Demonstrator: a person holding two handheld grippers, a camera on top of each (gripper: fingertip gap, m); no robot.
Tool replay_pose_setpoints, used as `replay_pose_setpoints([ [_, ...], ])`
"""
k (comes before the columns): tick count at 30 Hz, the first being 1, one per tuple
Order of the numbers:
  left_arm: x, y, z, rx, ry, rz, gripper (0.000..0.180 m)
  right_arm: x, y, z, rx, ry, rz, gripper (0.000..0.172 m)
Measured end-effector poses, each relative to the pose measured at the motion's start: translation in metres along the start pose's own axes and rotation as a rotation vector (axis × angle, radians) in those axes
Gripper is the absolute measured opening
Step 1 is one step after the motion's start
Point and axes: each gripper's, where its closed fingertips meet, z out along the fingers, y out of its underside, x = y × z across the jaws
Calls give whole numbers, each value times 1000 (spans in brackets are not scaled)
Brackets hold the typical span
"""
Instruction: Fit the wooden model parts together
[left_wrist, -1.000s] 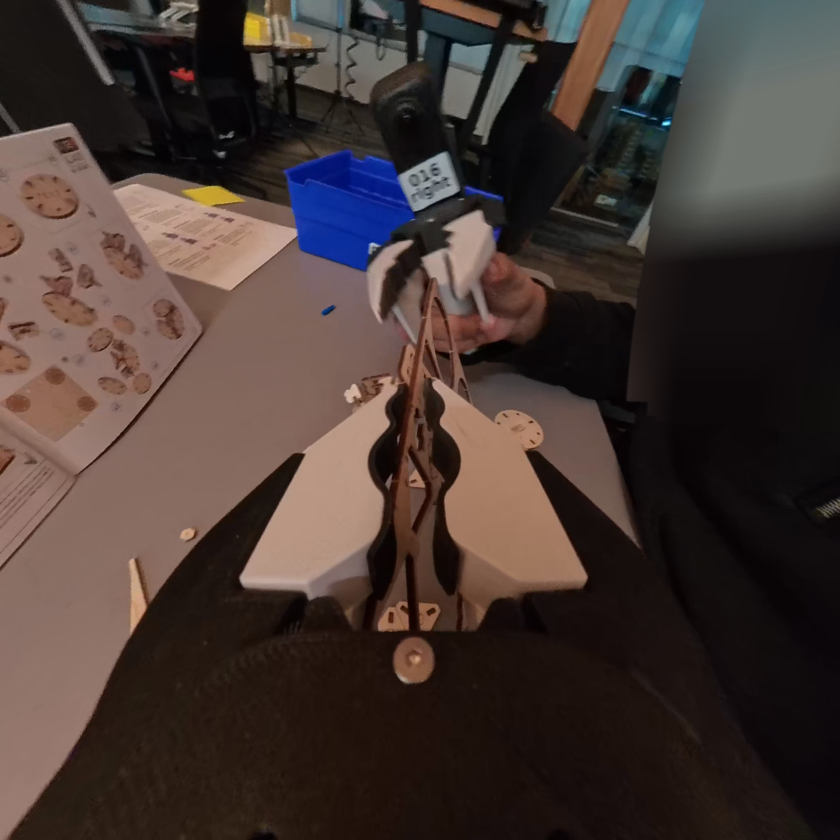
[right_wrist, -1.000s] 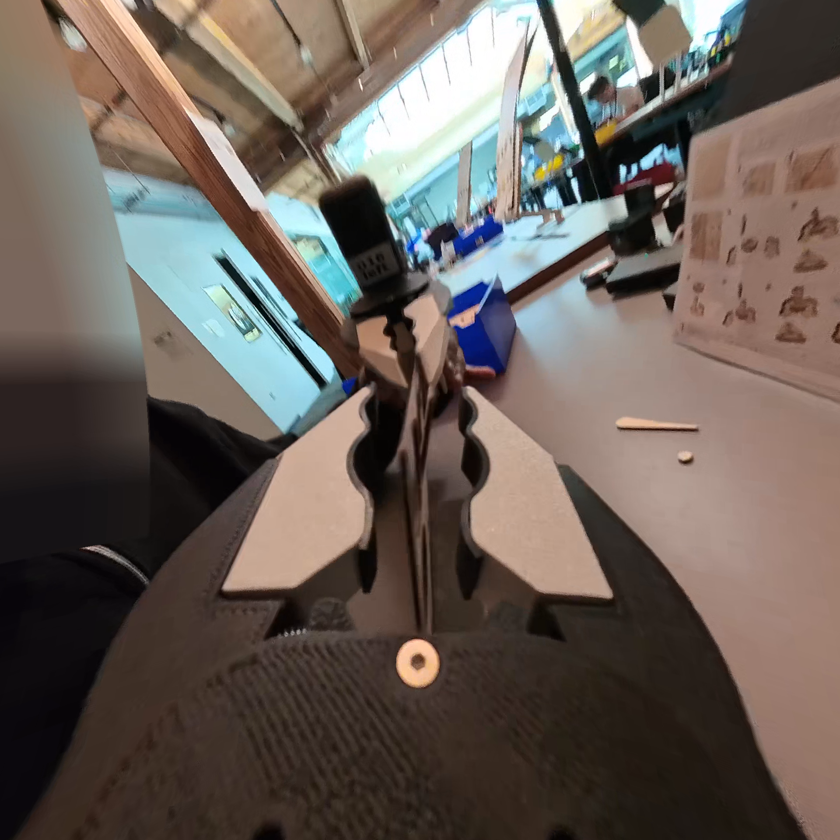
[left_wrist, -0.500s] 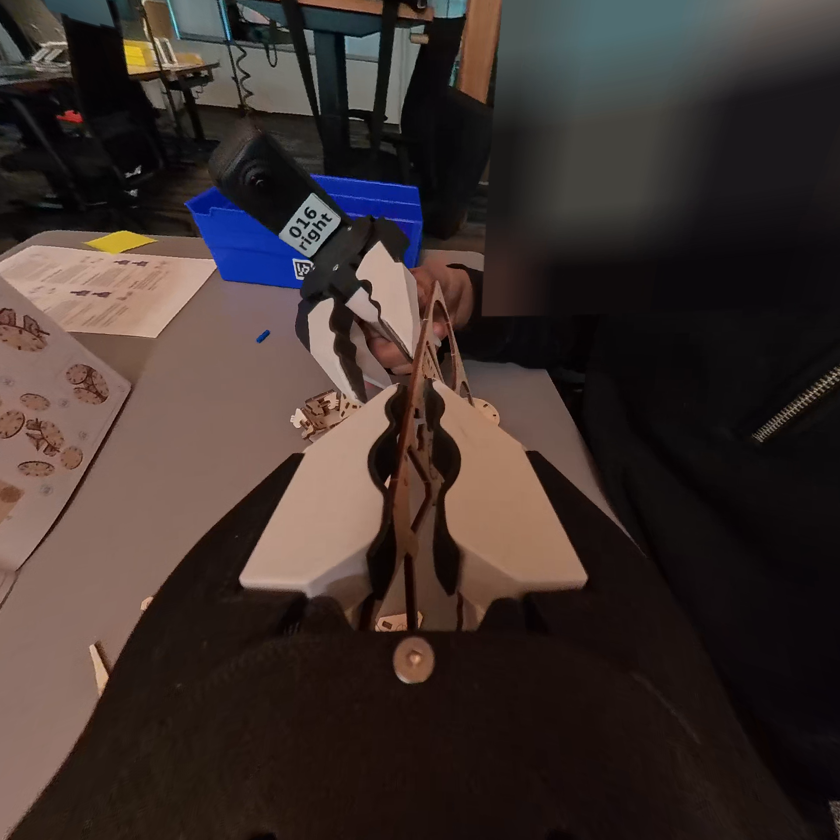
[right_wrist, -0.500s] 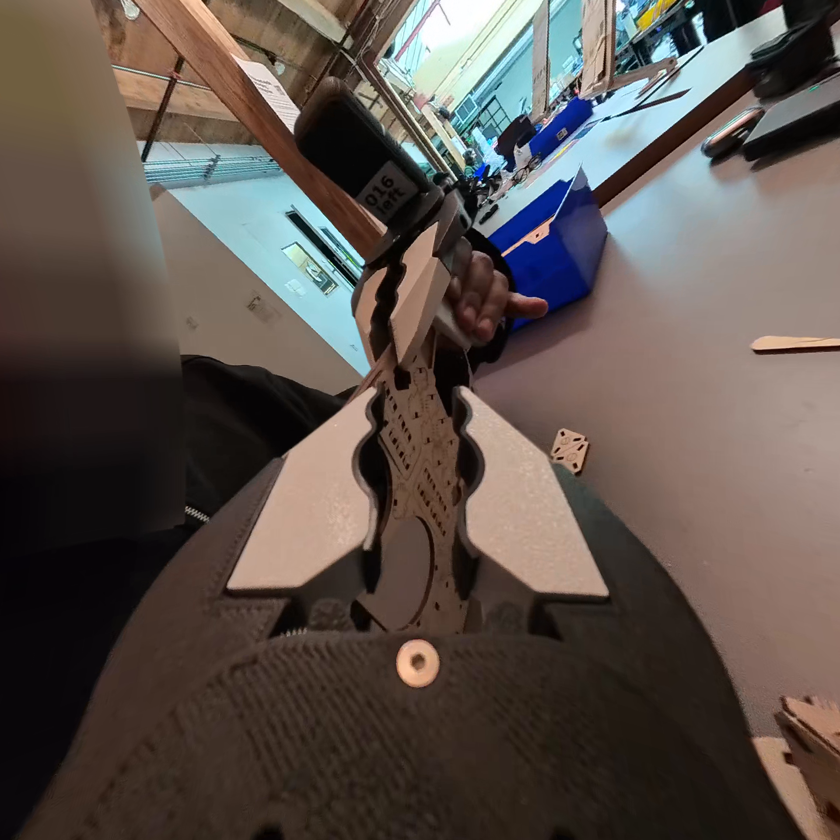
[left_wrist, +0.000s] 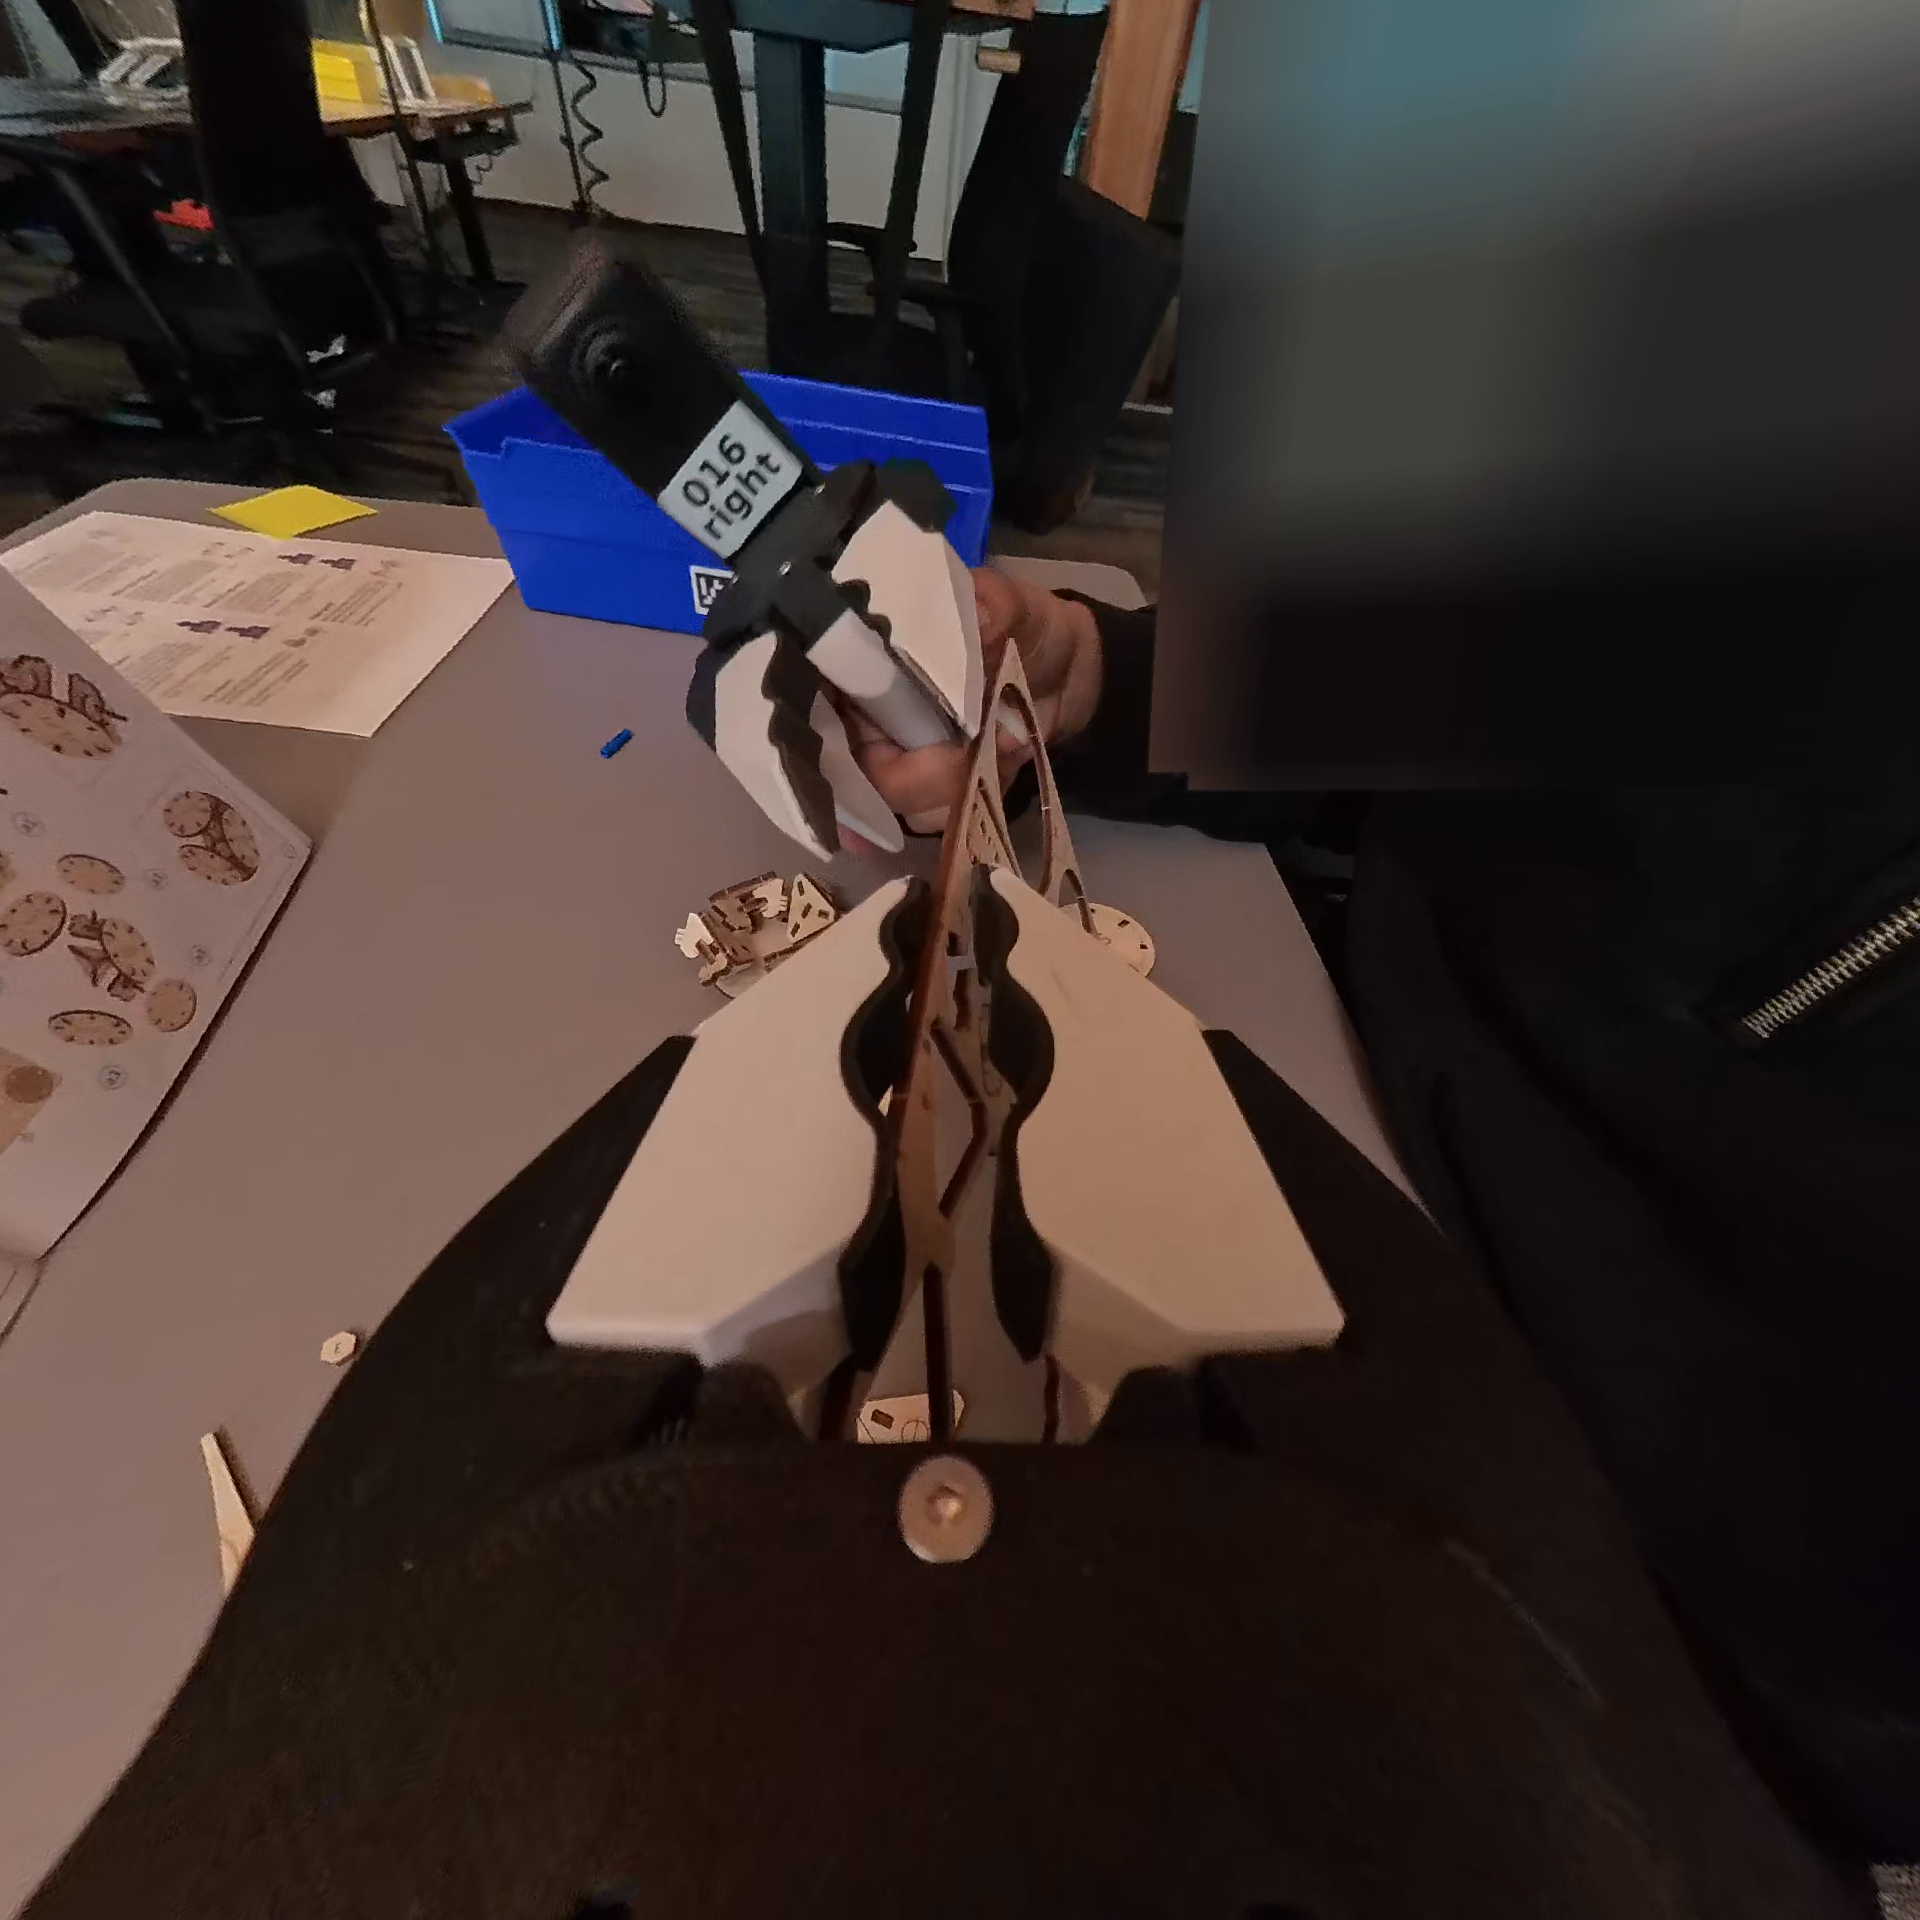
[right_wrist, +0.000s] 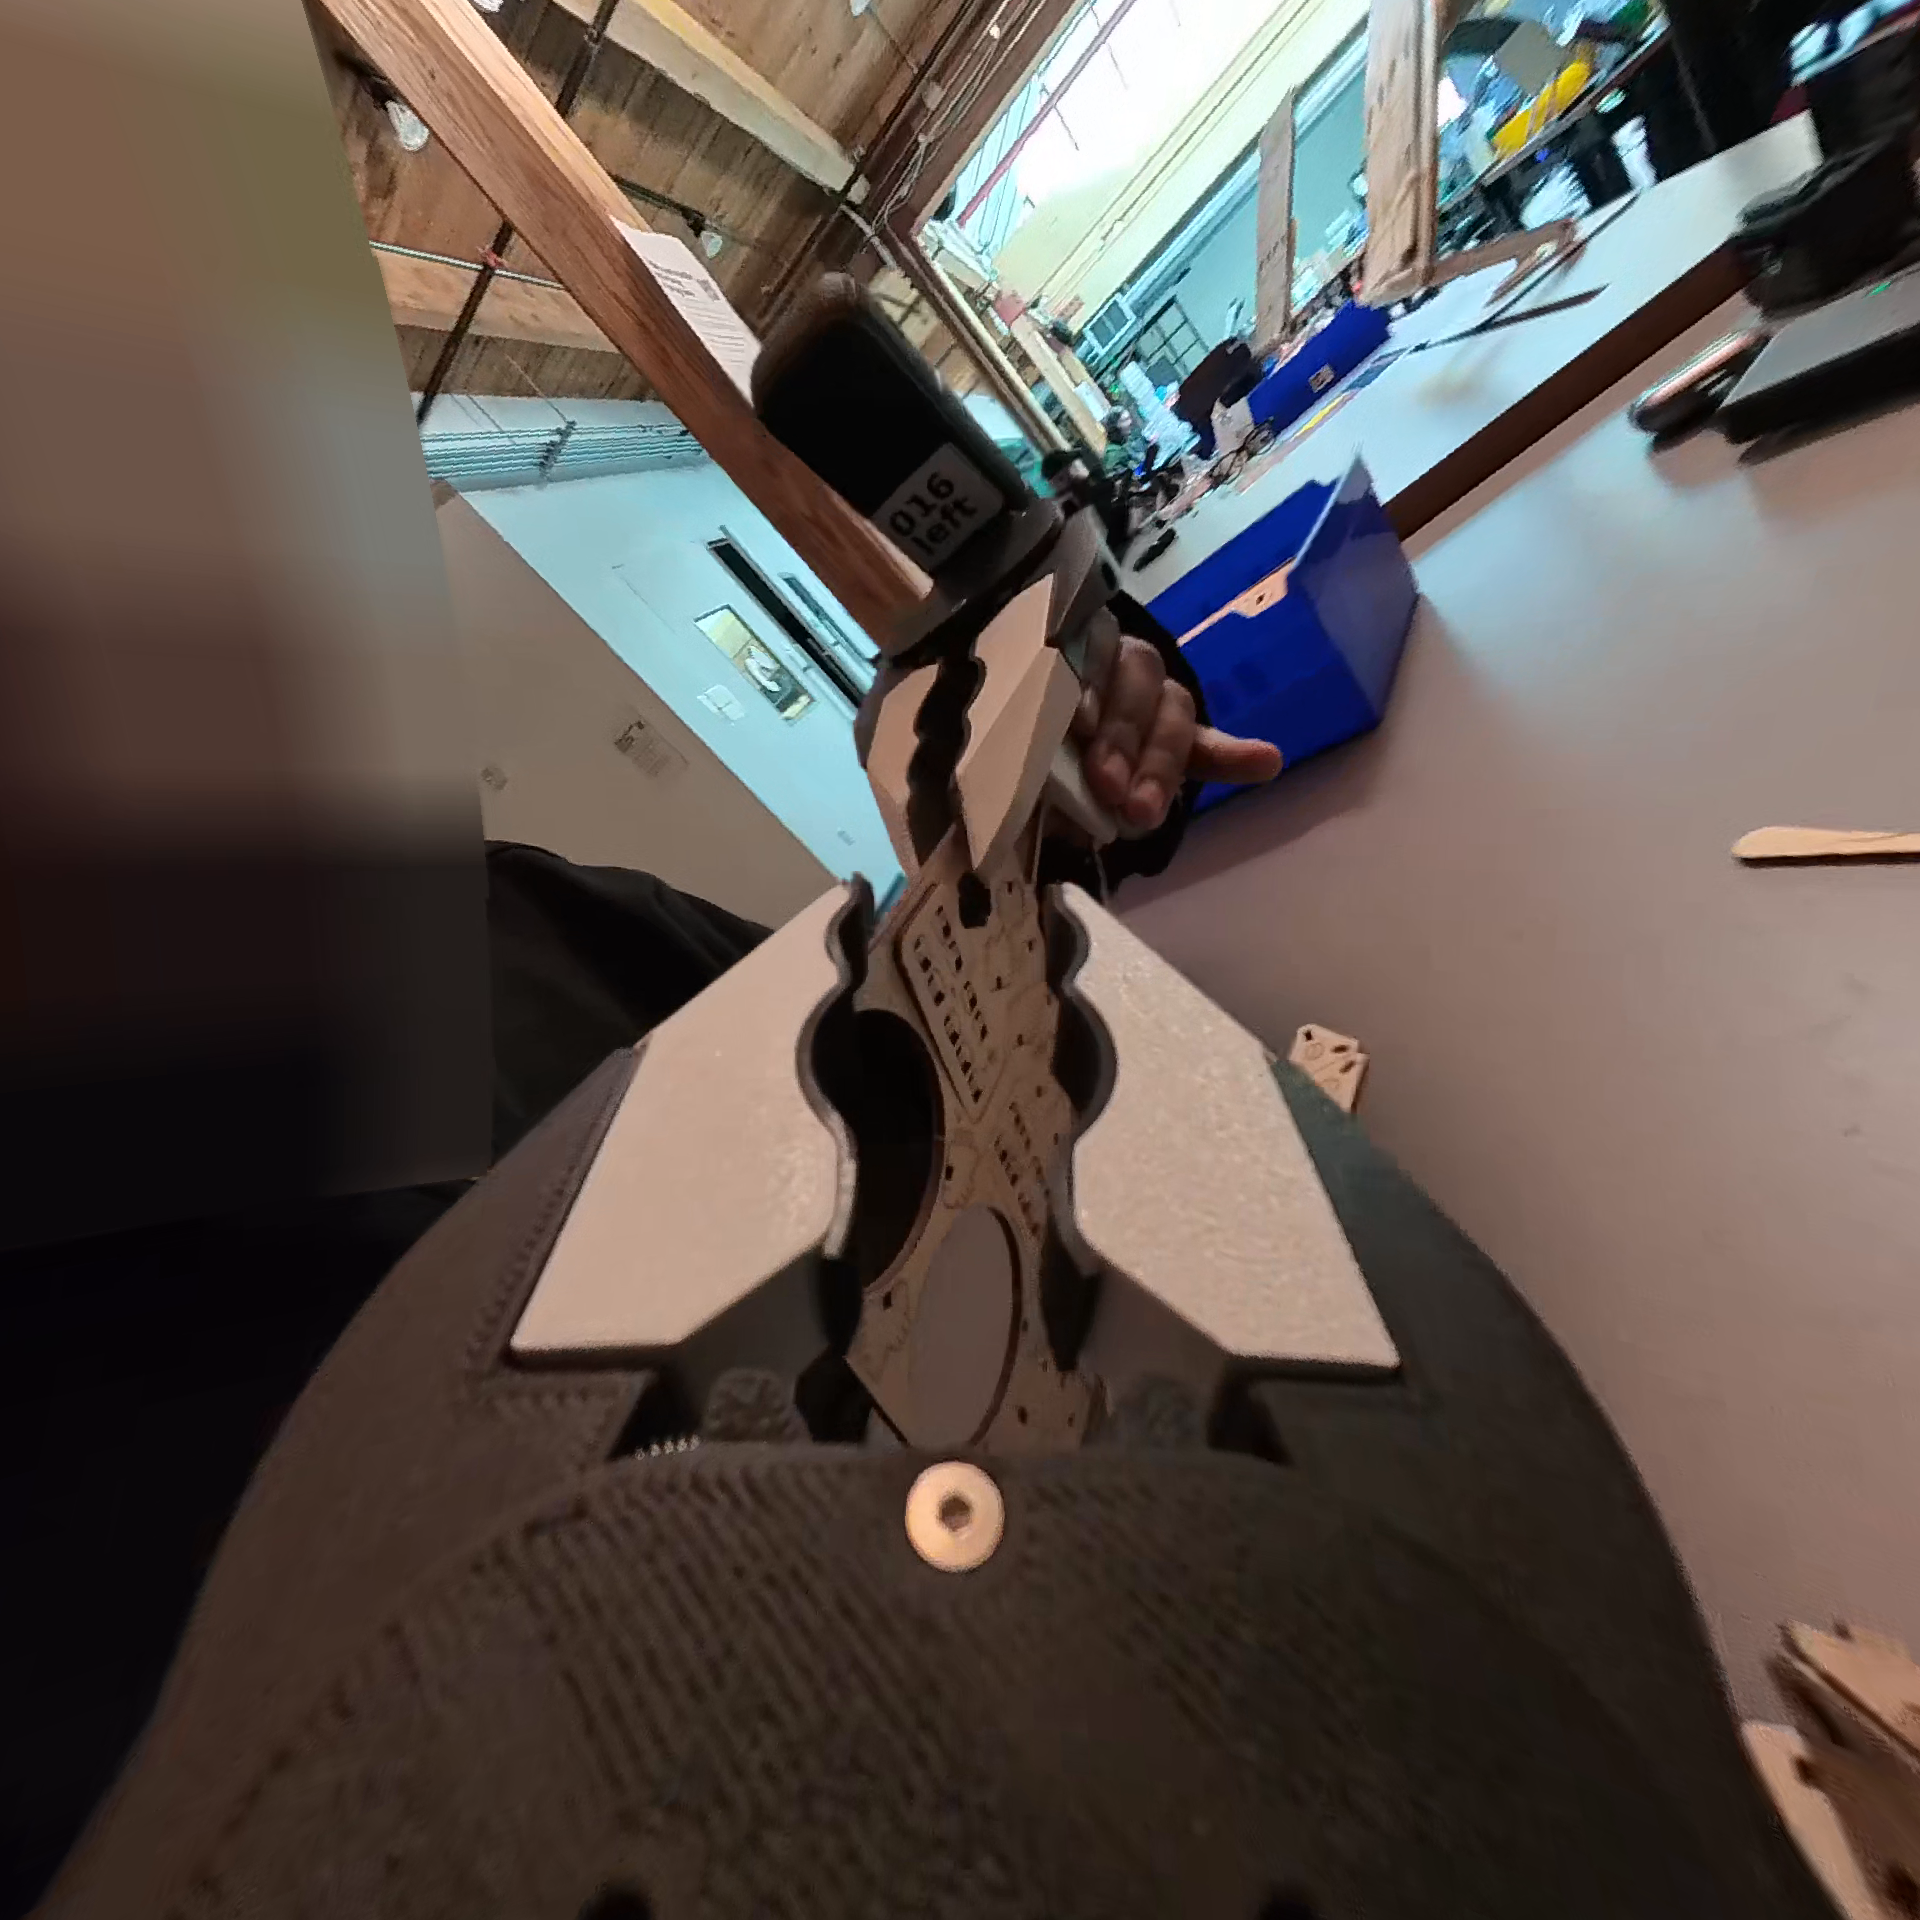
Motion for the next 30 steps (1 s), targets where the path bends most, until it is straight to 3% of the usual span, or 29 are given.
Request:
replay_pose_setpoints([
  [4,-5,2,0,-17,-29,-22,6,9,-7,-9,-3,148,-138,34],
  [8,-25,10,-7,-48,-137,-44,7,14,-42,-36,141,367,-373,40],
  [11,-33,12,-12,-40,-163,-68,7,23,-33,-33,52,451,-415,52],
  [14,-39,14,-14,-51,-202,-69,7,47,4,-13,-132,490,-335,64],
  [18,-45,20,-14,-84,-242,-75,7,65,37,3,-274,513,-324,41],
  [24,-46,23,-14,-90,-242,-85,8,59,40,8,-237,424,-225,19],
  [30,-52,28,-14,-99,-268,-109,9,61,41,9,-213,405,-143,12],
])
